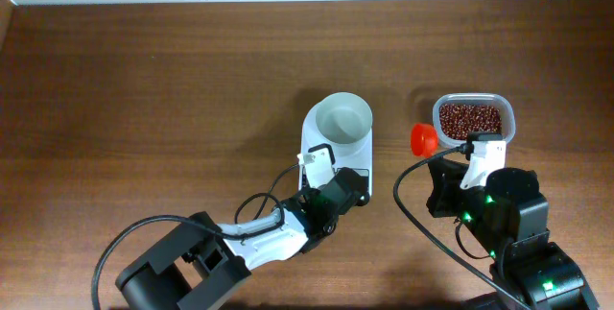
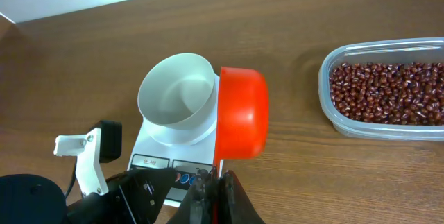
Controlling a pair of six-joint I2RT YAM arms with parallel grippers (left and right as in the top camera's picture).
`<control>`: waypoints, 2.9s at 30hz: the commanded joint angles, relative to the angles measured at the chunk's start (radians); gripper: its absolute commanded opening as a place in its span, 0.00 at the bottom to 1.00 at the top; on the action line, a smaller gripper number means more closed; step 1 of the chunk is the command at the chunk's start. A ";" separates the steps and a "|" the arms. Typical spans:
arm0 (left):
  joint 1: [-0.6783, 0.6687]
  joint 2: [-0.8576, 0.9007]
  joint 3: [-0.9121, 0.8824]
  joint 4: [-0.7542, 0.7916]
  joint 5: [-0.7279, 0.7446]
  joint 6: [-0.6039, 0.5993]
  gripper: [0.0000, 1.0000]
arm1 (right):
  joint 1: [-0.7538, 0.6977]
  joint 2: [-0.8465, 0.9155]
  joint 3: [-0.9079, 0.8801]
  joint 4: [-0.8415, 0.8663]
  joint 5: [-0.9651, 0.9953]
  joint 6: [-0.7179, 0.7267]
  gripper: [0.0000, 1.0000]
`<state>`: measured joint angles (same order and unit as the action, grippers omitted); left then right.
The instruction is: Scoop and weigh 50g on scale
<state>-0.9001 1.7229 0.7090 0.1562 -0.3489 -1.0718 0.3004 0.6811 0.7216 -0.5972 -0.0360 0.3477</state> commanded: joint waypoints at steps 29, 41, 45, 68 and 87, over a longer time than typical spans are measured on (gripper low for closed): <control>0.124 -0.806 0.039 -0.715 0.071 0.550 0.11 | -0.007 0.105 0.004 0.142 0.026 0.002 0.04; 0.307 -0.837 0.097 -0.866 0.147 1.090 0.99 | -0.007 0.106 0.004 0.220 0.039 0.001 0.04; 0.360 -0.834 0.156 -0.916 0.309 1.462 0.99 | -0.007 0.106 0.004 0.220 0.055 0.001 0.04; 0.668 -0.503 0.429 -1.213 0.820 1.859 0.99 | -0.116 -0.068 0.004 -0.043 -0.145 0.166 0.04; 0.748 -0.504 0.429 -1.225 0.850 1.859 0.99 | -0.117 -0.108 0.004 -0.087 -0.182 0.165 0.04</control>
<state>-0.1574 1.2175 1.1225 -1.0660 0.4759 0.7673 0.1902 0.5785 0.7216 -0.6819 -0.2058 0.5091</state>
